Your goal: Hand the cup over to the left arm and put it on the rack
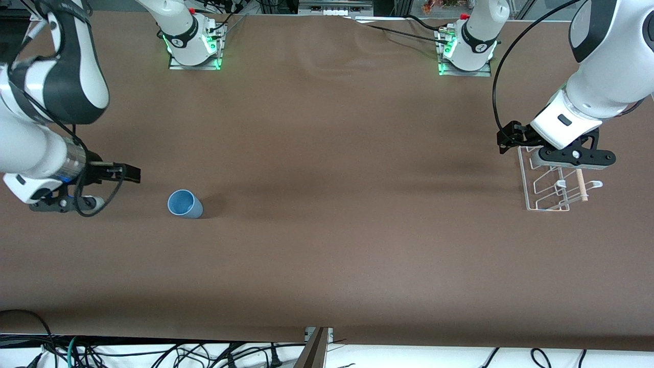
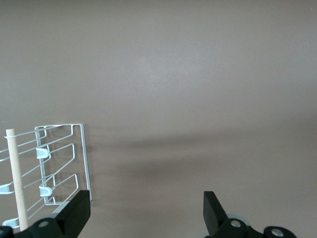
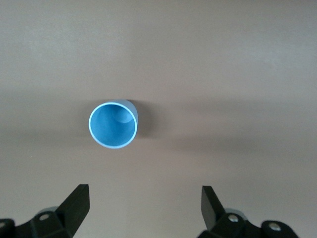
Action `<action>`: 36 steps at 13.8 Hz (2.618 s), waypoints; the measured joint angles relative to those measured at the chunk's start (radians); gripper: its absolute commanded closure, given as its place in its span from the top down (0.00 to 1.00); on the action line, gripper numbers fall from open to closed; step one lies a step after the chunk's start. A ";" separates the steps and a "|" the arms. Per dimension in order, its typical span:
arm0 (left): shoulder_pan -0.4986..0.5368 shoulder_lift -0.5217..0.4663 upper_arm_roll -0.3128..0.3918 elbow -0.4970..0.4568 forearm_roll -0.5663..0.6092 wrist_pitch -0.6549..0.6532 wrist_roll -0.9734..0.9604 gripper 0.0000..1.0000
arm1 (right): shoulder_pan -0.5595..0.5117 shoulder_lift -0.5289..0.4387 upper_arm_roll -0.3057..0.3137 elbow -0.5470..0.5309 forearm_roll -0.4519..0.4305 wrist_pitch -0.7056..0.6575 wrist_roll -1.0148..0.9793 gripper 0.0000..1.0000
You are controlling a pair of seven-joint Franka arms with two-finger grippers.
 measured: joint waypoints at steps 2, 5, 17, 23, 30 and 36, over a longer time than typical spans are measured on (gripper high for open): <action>0.000 0.000 0.000 0.000 0.000 0.000 0.000 1.00 | 0.000 0.021 0.000 -0.043 0.001 0.083 0.000 1.00; 0.000 0.000 0.000 0.000 0.000 0.000 0.000 1.00 | 0.000 0.052 0.003 -0.120 0.003 0.221 0.003 1.00; 0.000 -0.010 -0.007 0.007 0.000 -0.103 0.023 1.00 | 0.001 0.173 0.009 -0.221 0.084 0.425 0.010 0.19; 0.000 0.018 -0.007 0.005 0.000 -0.142 0.026 1.00 | 0.000 0.174 0.009 -0.222 0.085 0.424 0.010 0.00; -0.032 0.116 -0.021 0.018 0.000 -0.137 0.036 1.00 | 0.004 0.171 0.061 -0.177 0.284 0.425 0.010 0.00; -0.055 0.190 -0.027 0.075 -0.156 -0.048 0.340 1.00 | 0.061 0.169 0.240 0.000 0.427 0.344 0.353 0.00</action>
